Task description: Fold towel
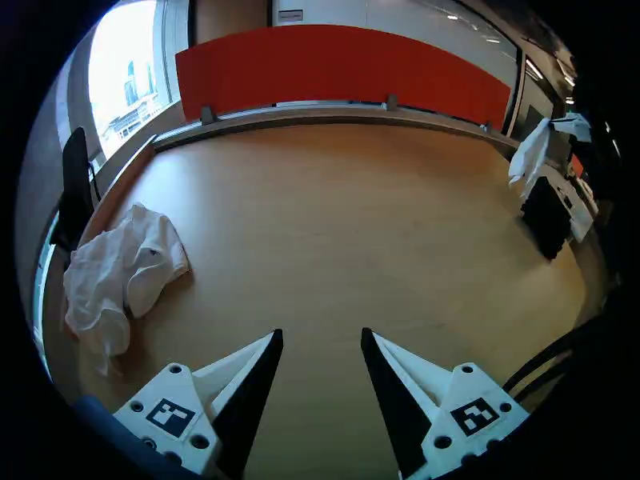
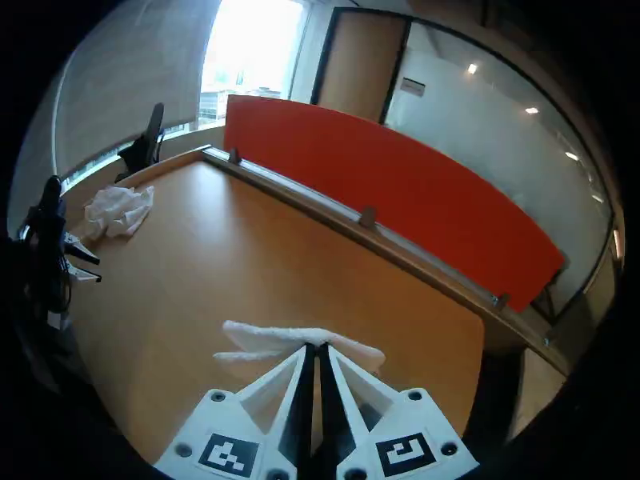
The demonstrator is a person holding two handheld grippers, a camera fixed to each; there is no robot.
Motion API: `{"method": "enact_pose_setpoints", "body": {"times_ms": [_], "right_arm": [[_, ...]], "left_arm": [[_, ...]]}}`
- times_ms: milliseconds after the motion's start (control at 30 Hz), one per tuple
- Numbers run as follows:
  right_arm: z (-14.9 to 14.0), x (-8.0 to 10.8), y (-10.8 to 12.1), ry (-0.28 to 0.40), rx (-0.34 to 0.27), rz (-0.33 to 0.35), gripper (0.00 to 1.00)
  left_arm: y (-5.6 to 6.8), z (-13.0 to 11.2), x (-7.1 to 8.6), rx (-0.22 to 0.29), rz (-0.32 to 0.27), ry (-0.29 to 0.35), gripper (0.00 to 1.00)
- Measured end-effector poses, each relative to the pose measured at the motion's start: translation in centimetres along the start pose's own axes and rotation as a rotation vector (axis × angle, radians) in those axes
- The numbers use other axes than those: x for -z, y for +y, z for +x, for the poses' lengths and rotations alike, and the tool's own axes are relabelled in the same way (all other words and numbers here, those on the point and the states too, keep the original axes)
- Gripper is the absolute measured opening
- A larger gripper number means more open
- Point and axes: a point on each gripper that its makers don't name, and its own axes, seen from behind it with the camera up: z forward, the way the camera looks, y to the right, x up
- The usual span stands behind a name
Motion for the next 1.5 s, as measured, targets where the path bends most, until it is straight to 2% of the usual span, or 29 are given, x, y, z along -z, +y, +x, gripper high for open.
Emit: {"method": "enact_pose_setpoints", "body": {"times_ms": [267,867,1167,1500], "right_arm": [[-0.6,0.3,4.0,-0.014,-0.024,-0.054,0.04],[-1.1,1.2,9.8,-0.031,-0.058,-0.127,0.04],[-0.8,1.6,11.5,-0.026,-0.074,-0.144,0.04],[-0.7,1.4,12.0,-0.025,-0.077,-0.148,0.04]], "left_arm": [[0.1,-0.2,0.1,-0.006,0.002,-0.004,0.71],[0.7,-0.2,0.2,-0.022,0.006,-0.009,0.71],[0.9,-0.2,0.4,-0.022,0.007,-0.007,0.71],[1.1,-0.3,0.5,-0.025,0.009,-0.009,0.71]]}}
